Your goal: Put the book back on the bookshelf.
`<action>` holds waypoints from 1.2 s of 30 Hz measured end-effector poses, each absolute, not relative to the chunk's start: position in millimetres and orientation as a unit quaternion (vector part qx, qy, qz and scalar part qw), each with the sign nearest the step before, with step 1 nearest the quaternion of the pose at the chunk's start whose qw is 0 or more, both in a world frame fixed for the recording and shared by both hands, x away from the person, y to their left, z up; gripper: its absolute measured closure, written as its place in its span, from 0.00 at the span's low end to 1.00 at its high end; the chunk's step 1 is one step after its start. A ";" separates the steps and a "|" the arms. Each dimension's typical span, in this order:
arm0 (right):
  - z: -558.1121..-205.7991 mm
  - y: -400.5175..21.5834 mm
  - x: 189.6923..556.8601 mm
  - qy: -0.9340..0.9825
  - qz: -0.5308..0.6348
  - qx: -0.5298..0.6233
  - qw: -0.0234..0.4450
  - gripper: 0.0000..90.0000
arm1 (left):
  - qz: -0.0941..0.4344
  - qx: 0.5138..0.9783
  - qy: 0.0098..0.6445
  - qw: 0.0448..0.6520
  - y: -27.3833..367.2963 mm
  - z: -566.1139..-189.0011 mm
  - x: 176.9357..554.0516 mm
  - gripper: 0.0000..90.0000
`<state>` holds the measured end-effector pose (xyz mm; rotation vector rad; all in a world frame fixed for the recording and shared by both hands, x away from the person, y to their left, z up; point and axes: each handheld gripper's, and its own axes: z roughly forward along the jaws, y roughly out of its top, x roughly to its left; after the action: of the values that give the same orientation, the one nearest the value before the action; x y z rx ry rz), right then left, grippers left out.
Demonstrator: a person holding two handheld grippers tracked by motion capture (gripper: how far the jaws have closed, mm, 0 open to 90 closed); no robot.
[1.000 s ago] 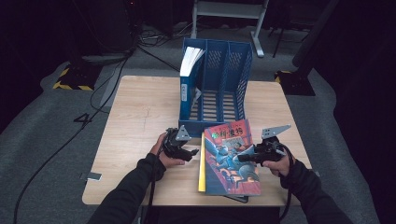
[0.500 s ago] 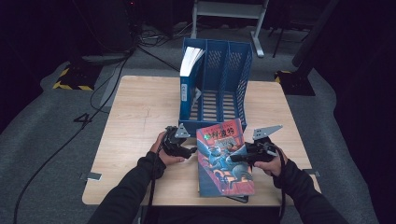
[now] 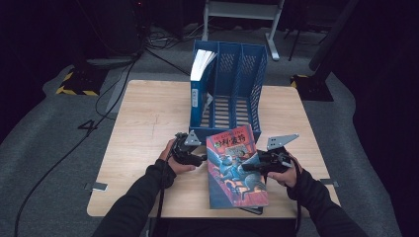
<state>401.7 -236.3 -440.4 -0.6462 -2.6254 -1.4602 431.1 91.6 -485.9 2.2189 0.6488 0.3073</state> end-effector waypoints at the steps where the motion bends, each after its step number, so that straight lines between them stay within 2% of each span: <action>1: -440.1 -236.0 401.1 -0.854 -0.475 -0.208 0.032 0.76 | 0.120 0.875 0.254 0.394 91.3 -485.9 431.3 0.41; 6: -437.4 -236.9 397.7 -0.851 -0.488 -0.193 0.019 0.77 | 0.123 0.874 0.243 0.402 90.2 -480.7 430.8 0.52; 11: -432.8 -238.7 393.6 -0.845 -0.504 -0.180 0.011 0.77 | 0.120 0.869 0.236 0.418 94.2 -469.6 429.3 0.55; 15: -427.4 -240.5 389.1 -0.841 -0.514 -0.171 0.001 0.77 | 0.121 0.866 0.224 0.431 94.4 -460.0 425.6 0.64; 22: -420.8 -243.4 382.9 -0.839 -0.521 -0.156 -0.014 0.77 | 0.110 0.859 0.216 0.451 95.2 -450.3 423.5 0.72; 25: -419.4 -244.2 381.4 -0.838 -0.524 -0.153 -0.018 0.77 | 0.113 0.857 0.214 0.455 95.0 -446.9 422.2 0.73; 27: -416.6 -245.8 379.9 -0.837 -0.526 -0.149 -0.021 0.77 | 0.104 0.851 0.211 0.469 95.0 -443.0 420.4 0.77; 36: -407.2 -254.2 377.1 -0.827 -0.542 -0.144 -0.029 0.77 | 0.096 0.835 0.202 0.502 86.5 -427.0 424.4 0.79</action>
<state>377.1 -254.2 -407.2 -0.4609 -2.6484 -1.7368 424.4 86.5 -427.0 2.0180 0.4881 0.2310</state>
